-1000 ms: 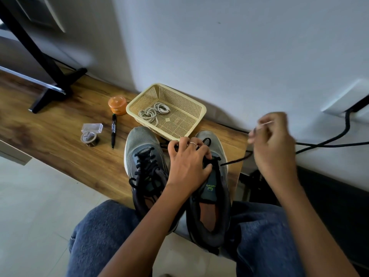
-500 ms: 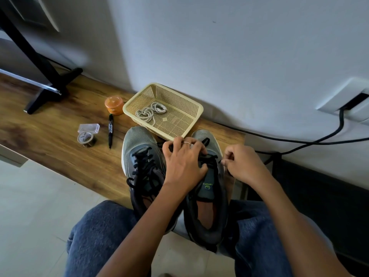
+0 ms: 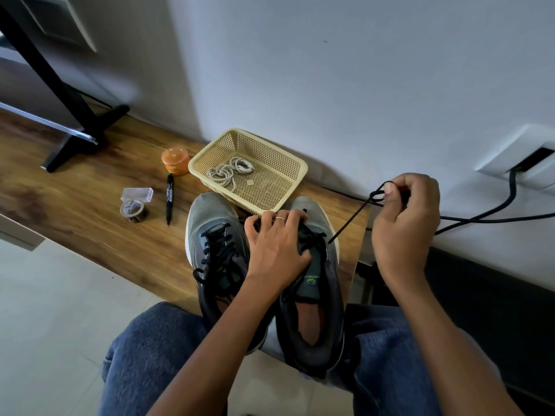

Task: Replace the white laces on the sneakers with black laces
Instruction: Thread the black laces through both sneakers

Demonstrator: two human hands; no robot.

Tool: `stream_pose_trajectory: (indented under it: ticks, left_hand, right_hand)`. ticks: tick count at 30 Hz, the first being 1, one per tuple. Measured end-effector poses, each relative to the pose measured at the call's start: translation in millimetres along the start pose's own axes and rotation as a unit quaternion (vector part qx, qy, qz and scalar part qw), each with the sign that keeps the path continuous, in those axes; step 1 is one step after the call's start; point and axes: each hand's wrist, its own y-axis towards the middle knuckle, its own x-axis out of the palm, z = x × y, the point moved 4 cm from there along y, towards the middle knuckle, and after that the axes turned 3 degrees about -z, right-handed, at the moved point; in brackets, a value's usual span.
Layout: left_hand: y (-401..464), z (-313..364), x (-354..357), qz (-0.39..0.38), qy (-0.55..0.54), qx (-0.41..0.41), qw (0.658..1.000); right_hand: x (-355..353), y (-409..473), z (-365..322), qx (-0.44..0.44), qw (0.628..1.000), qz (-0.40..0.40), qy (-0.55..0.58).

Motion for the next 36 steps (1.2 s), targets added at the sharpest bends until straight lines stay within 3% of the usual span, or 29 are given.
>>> stream_pose_trajectory:
  ticks: [12, 29, 32, 36]
  left_hand:
    - [-1.1, -3.4, 1.1, -0.014, -0.008, -0.02, 1.0]
    - [-0.7, -1.6, 0.4, -0.017, -0.01, -0.019, 1.0]
    - [-0.1, -1.2, -0.6, -0.016, -0.025, -0.024, 0.999]
    - [0.5, -6.5, -8.4, -0.029, -0.021, -0.03, 0.999]
  right_hand:
    - [-13.8, 1.0, -5.4, -0.022, 0.991, 0.124, 0.05]
    - [-34.8, 6.5, -19.1, -0.062, 0.97, 0.197, 0.128]
    - [-29.9, 9.6, -11.6, -0.019, 0.985, 0.137, 0.098]
    - [-13.4, 7.6, 6.5, 0.104, 0.993, -0.047, 0.04]
